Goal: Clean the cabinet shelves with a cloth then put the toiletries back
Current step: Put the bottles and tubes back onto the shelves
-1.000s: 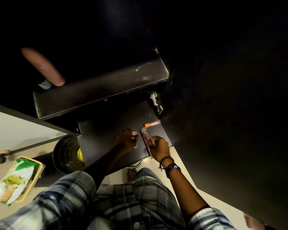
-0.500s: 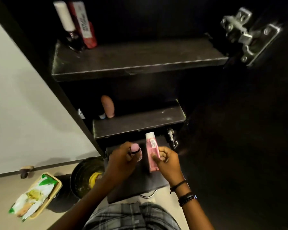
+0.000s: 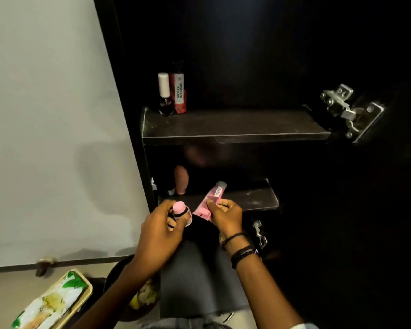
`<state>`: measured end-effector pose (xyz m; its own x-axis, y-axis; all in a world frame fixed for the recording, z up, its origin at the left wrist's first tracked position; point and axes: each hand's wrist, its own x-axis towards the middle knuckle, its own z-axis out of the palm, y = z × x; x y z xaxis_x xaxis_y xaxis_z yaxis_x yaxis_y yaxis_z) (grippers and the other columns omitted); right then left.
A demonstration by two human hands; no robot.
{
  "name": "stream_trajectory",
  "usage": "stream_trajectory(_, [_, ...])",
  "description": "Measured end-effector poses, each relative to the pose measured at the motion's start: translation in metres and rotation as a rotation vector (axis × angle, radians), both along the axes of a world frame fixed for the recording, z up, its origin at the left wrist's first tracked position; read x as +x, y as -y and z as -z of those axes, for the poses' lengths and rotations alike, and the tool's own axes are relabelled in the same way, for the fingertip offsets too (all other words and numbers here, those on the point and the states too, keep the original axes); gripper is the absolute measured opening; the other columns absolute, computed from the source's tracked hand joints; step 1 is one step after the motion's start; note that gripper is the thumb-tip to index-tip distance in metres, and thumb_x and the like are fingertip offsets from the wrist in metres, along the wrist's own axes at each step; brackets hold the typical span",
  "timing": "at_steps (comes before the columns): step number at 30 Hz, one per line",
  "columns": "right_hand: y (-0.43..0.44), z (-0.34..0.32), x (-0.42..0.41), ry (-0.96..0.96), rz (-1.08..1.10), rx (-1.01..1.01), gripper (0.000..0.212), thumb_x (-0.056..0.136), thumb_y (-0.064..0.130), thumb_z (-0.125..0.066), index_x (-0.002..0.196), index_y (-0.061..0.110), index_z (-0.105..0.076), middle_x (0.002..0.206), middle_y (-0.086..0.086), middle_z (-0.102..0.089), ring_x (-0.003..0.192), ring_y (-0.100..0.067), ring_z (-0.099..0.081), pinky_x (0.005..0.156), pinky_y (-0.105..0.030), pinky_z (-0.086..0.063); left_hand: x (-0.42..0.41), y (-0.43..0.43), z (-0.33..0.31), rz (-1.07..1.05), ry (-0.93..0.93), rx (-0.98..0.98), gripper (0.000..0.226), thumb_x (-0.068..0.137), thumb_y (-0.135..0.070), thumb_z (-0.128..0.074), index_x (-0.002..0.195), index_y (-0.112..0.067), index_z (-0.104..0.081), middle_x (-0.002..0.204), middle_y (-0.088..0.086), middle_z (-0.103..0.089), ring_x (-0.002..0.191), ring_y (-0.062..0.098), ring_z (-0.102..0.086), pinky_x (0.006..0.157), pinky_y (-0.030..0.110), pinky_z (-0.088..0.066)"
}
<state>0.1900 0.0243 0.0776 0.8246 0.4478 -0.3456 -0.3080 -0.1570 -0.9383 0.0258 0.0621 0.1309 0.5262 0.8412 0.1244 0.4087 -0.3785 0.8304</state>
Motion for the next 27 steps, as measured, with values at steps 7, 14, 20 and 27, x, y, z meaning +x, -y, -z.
stream_trajectory(7, [-0.035,0.010,-0.005,-0.010,0.150,-0.099,0.005,0.077,0.007,-0.069,0.076,0.001,-0.068,0.081,-0.015,-0.071,0.074,-0.024,-0.066,0.074,-0.036,-0.056,-0.006,-0.004,-0.010,-0.038,0.017,0.013,0.028,0.082,-0.029,-0.068,0.099,-0.042,-0.050,0.088,-0.018,-0.061,0.081,0.001,-0.060,0.076,0.031,-0.055])
stream_trajectory(14, [-0.027,-0.004,-0.006,-0.026,0.081,-0.111,0.019,0.084,0.018,-0.067,0.080,0.000,-0.068,0.071,-0.013,-0.068,0.046,-0.016,-0.061,0.067,-0.039,-0.061,-0.010,-0.003,-0.018,-0.043,0.042,0.037,0.026,0.081,-0.032,-0.070,0.100,-0.040,-0.054,0.083,-0.013,-0.062,0.074,0.006,-0.060,0.071,0.033,-0.056])
stream_trajectory(20, [0.003,-0.026,-0.007,0.085,0.069,-0.063,0.013,0.083,0.011,-0.069,0.093,0.004,-0.064,0.081,-0.014,-0.069,0.053,-0.015,-0.061,0.055,-0.030,-0.057,-0.007,0.003,-0.052,0.021,0.121,0.089,0.031,0.079,-0.032,-0.071,0.096,-0.050,-0.053,0.078,-0.009,-0.062,0.069,0.008,-0.059,0.064,0.030,-0.055])
stream_trajectory(27, [0.033,-0.103,-0.027,0.312,-0.012,0.263,0.006,0.085,0.007,-0.067,0.088,0.011,-0.069,0.079,-0.008,-0.071,0.068,-0.016,-0.066,0.061,-0.025,-0.056,0.007,0.011,-0.123,0.091,0.277,0.284,0.035,0.080,-0.029,-0.069,0.110,-0.040,-0.056,0.089,-0.011,-0.062,0.079,0.010,-0.061,0.067,0.021,-0.054])
